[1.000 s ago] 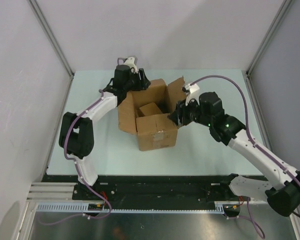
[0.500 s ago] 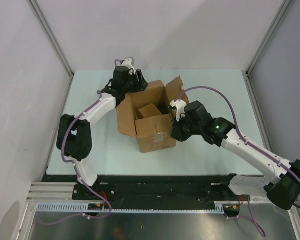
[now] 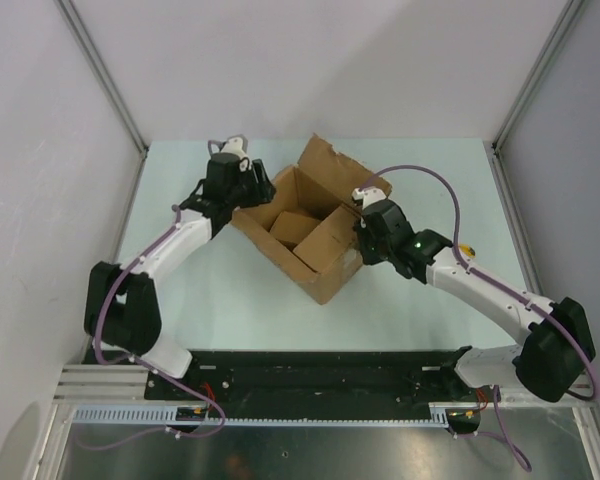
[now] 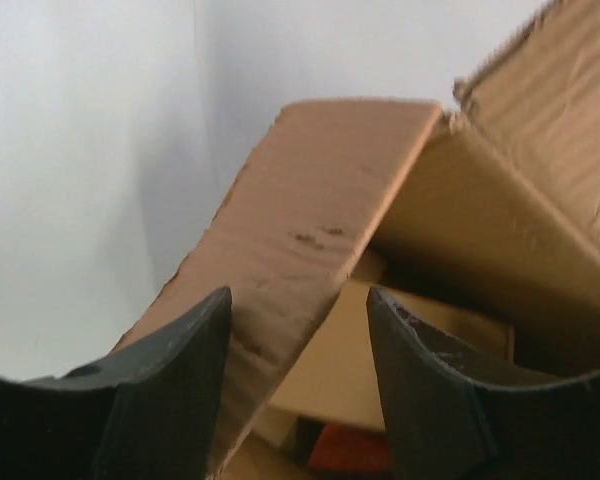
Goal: Unpack the express box
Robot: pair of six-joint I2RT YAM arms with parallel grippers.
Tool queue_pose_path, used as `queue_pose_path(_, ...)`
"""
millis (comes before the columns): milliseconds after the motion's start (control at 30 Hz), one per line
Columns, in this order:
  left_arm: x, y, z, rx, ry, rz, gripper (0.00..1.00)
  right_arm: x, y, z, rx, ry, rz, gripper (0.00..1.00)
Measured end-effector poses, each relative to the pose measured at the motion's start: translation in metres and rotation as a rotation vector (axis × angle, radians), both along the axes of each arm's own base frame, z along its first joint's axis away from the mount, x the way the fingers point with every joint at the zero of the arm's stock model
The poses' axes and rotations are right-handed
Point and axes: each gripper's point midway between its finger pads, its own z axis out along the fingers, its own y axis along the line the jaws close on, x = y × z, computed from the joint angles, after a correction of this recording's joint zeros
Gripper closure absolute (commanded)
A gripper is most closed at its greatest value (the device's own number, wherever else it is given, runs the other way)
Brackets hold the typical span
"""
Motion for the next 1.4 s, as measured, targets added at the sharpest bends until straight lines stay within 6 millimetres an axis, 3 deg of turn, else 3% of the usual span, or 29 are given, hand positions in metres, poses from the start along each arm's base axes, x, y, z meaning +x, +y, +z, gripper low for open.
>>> queue_pose_path(133,-0.025,0.010,-0.002,0.009,0.022,0.002,0.38,0.006,-0.005,0.017,0.012,-0.072,-0.025,0.71)
queue_pose_path(333,-0.046,0.018,-0.004,0.032,0.034,-0.009,0.36,0.008,0.008,0.067,0.083,-0.198,0.005,0.70)
queue_pose_path(467,-0.067,0.008,-0.007,0.016,0.068,-0.063,0.32,0.033,0.058,0.119,0.163,-0.266,0.041,0.73)
queue_pose_path(567,-0.077,0.003,-0.010,0.011,0.099,-0.087,0.34,0.045,0.089,0.140,0.174,-0.302,0.043,0.71)
queue_pose_path(733,-0.084,0.006,-0.020,0.030,0.153,-0.088,0.46,0.043,0.113,0.117,0.093,-0.245,0.074,0.68)
queue_pose_path(867,-0.087,0.008,-0.029,0.048,0.190,-0.084,0.72,0.049,0.130,0.106,0.039,-0.184,0.079,0.73)
queue_pose_path(1067,-0.090,0.005,-0.026,0.077,0.188,-0.108,0.94,0.059,0.147,0.079,-0.069,-0.062,0.040,0.76)
queue_pose_path(1233,-0.090,0.014,-0.027,0.111,0.203,-0.068,0.98,0.053,0.140,0.042,-0.224,0.047,-0.018,0.78)
queue_pose_path(1400,-0.090,0.015,-0.027,0.117,0.202,-0.064,0.98,0.043,0.115,0.018,-0.366,0.110,-0.082,0.78)
